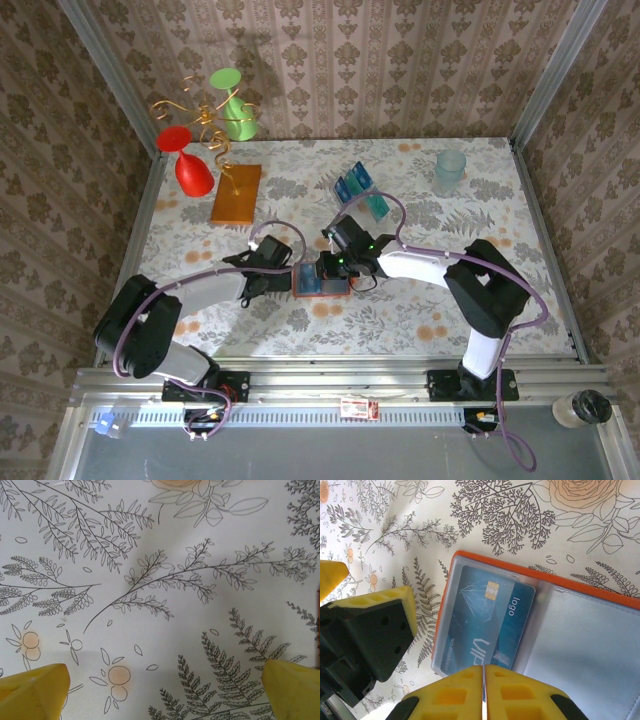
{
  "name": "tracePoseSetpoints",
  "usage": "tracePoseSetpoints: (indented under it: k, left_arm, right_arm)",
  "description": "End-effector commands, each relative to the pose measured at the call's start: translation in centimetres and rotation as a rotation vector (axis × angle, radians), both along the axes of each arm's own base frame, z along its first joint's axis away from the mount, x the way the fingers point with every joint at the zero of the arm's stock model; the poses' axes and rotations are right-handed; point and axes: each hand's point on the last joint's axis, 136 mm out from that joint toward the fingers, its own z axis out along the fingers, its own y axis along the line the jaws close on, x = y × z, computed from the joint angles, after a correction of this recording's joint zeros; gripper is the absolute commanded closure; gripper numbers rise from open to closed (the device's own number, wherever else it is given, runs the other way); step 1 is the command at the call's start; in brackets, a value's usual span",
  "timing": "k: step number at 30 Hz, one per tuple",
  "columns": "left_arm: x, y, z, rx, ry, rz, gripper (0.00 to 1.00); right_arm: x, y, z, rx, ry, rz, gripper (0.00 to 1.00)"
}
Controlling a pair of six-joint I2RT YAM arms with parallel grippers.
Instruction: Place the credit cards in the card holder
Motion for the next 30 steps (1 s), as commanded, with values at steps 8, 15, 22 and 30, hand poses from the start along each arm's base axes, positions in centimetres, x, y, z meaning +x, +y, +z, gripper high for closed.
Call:
tracePoseSetpoints:
  k: [8, 15, 22, 30]
  left_arm:
    - [-0.6, 0.3, -1.4, 0.017, 0.038, -0.02, 0.0]
    - [-0.1, -0.5, -1.7, 0.003, 0.048, -0.038, 0.0]
    - [0.1, -1.3, -2.3, -0.001, 0.061, -0.055, 0.0]
    - [-0.2, -1.5, -2.9, -0.004, 0.071, -0.06, 0.0]
  right_arm:
    - [0.1, -0.1, -2.0, -0.055, 0.021, -0.004, 0.95]
    - [0.2, 0.5, -2.9, -0.058, 0.042, 0.007, 0.95]
    - [0.0, 1.5, -3.2, -0.065, 0.054, 0.033, 0.95]
    - [0.0, 2.5, -3.4, -0.047, 0.073, 0.048, 0.95]
